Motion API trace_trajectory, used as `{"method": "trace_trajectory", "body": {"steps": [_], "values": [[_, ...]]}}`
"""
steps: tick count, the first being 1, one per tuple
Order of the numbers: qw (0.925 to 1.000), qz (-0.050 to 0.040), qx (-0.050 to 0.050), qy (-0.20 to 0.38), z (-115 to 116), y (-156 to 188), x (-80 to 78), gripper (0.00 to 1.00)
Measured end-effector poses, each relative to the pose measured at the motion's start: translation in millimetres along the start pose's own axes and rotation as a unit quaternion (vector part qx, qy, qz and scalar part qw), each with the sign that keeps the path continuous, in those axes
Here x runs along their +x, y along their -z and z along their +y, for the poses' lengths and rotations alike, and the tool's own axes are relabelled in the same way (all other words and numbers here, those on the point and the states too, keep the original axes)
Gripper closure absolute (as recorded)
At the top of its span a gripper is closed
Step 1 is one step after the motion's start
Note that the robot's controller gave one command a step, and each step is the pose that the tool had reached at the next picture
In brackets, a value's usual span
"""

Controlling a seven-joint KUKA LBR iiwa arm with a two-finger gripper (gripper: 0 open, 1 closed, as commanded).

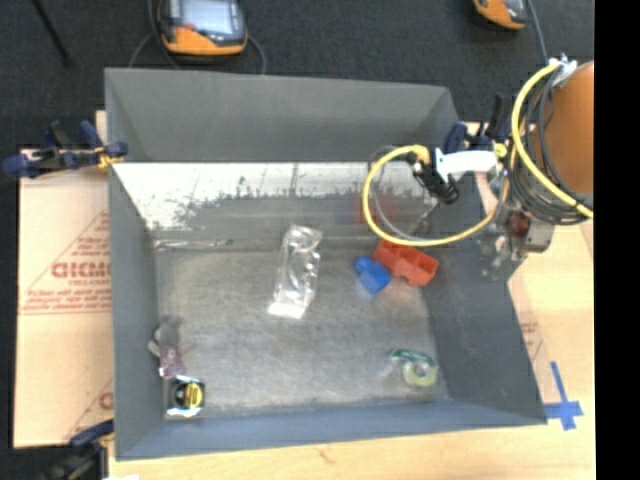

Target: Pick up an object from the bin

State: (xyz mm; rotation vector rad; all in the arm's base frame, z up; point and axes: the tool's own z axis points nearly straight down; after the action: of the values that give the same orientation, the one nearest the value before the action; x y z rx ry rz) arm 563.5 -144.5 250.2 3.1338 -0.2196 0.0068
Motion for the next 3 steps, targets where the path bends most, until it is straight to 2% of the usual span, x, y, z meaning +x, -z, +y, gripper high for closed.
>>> {"method": "trace_trajectory", "body": {"steps": [1, 2, 3], "values": [[0.9975, -0.0068, 0.001, 0.070, 22, -88, -57.8, 1.00], [0.9985, -0.0033, 0.000, -0.054, 12, -69, -91.6, 1.00], [0.9985, -0.0044, 0.000, -0.055, 12, -69, -91.6, 0.00]]}}
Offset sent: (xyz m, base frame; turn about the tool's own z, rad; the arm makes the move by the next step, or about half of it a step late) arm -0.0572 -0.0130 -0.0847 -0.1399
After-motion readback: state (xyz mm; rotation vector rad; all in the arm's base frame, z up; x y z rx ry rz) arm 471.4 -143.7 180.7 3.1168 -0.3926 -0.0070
